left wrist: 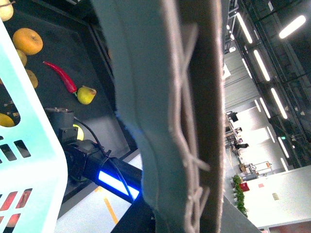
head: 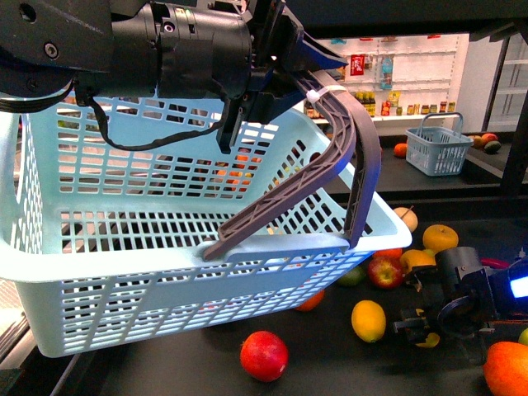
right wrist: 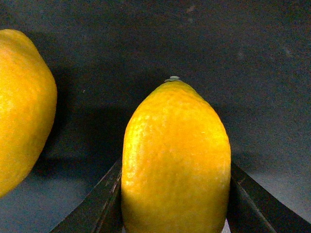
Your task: Pick lemon from shelf
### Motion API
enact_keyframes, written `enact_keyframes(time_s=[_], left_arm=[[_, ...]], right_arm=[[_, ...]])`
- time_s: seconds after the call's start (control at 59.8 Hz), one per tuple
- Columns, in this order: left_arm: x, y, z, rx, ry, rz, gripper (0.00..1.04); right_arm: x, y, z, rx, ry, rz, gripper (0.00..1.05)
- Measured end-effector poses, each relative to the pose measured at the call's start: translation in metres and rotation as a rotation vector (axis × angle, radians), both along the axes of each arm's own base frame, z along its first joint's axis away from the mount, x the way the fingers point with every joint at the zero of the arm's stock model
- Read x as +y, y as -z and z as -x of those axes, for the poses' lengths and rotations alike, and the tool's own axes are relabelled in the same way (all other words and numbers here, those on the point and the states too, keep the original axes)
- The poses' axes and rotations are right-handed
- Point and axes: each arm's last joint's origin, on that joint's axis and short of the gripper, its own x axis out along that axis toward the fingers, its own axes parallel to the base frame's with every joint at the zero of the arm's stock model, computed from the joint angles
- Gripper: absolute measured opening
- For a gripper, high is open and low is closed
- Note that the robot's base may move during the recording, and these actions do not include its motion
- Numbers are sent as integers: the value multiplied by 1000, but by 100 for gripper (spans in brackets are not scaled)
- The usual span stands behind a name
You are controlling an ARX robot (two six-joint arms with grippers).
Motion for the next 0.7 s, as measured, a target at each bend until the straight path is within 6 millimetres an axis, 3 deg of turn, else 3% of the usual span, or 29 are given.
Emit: enact_keyframes(time_s=[0.167, 0.301, 0.385, 0.536, 0.703], left_arm=[[0, 0, 0, 0, 0, 0, 8], [0, 0, 0, 0, 0, 0, 8], [0, 0, 0, 0, 0, 0, 8], [0, 0, 0, 0, 0, 0, 8], [0, 0, 0, 0, 1, 0, 8]], right_arm=[[-4, -14, 9, -30, 0, -8, 47], [-12, -52, 19, -117, -12, -5, 47], [-18, -95, 26, -200, -29, -23, 47], [-25, -197, 47, -366, -41, -117, 46], [-14, -286, 77, -501, -91, -254, 46]])
